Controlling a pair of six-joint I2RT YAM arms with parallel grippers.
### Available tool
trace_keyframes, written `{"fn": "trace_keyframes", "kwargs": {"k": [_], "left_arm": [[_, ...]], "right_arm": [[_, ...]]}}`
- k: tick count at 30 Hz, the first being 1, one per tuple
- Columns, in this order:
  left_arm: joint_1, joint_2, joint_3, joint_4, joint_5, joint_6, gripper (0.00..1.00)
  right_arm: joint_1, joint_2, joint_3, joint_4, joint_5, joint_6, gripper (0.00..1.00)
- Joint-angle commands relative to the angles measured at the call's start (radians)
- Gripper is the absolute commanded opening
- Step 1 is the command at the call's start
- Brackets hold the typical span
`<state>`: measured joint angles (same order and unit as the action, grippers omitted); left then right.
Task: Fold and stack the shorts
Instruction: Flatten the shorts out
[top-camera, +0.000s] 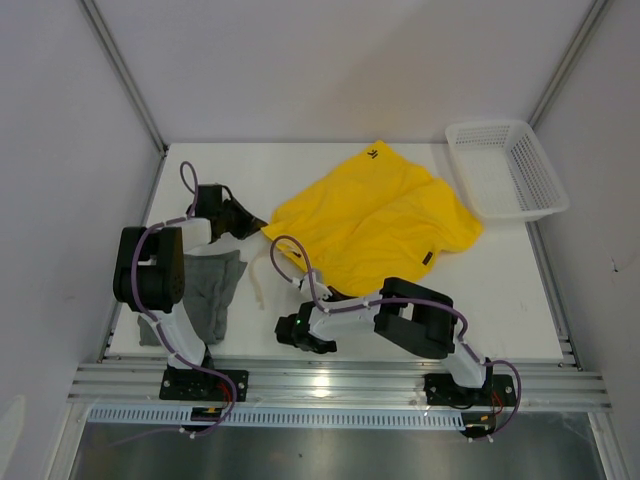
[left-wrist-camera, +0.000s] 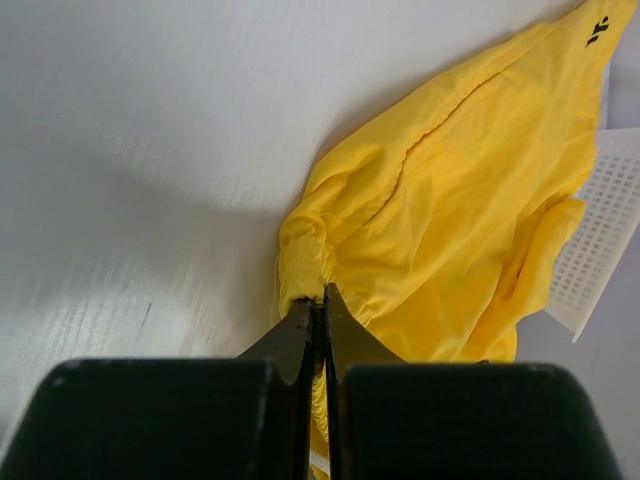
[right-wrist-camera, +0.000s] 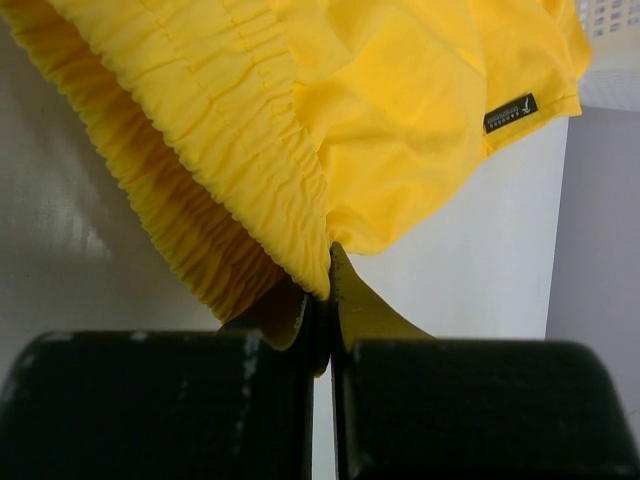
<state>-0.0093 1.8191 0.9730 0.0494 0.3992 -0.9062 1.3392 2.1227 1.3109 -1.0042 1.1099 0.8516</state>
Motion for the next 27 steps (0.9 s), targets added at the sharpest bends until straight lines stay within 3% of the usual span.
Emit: {"fn": "trace_keyframes", "kwargs": {"k": [1, 5, 16, 24, 27], "left_arm": [[0.057, -0.027, 0.038, 0.142, -0.166, 0.032, 0.0], [0.077, -0.027, 0.046, 0.127, -0.171, 0.05, 0.0], [0.12, 0.003, 0.099, 0.101, -0.157, 0.066, 0.0], [0.072, -0.038, 0.038, 0.144, -0.146, 0.043, 0.0], [0.072, -0.029, 0.055, 0.138, -0.14, 0.044, 0.0]], "right_arm": [[0.002, 0.011, 0.037, -0.12, -0.029, -0.023, 0.0], [-0.002, 0.008, 0.062, -0.132, -0.018, -0.06, 0.0], [0.034, -0.041, -0.076, -0.163, -0.068, 0.04, 0.0], [-0.026, 0.035, 0.141, -0.068, -0.015, -0.153, 0.01], [-0.035, 0.054, 0.207, -0.034, -0.012, -0.219, 0.07]]}}
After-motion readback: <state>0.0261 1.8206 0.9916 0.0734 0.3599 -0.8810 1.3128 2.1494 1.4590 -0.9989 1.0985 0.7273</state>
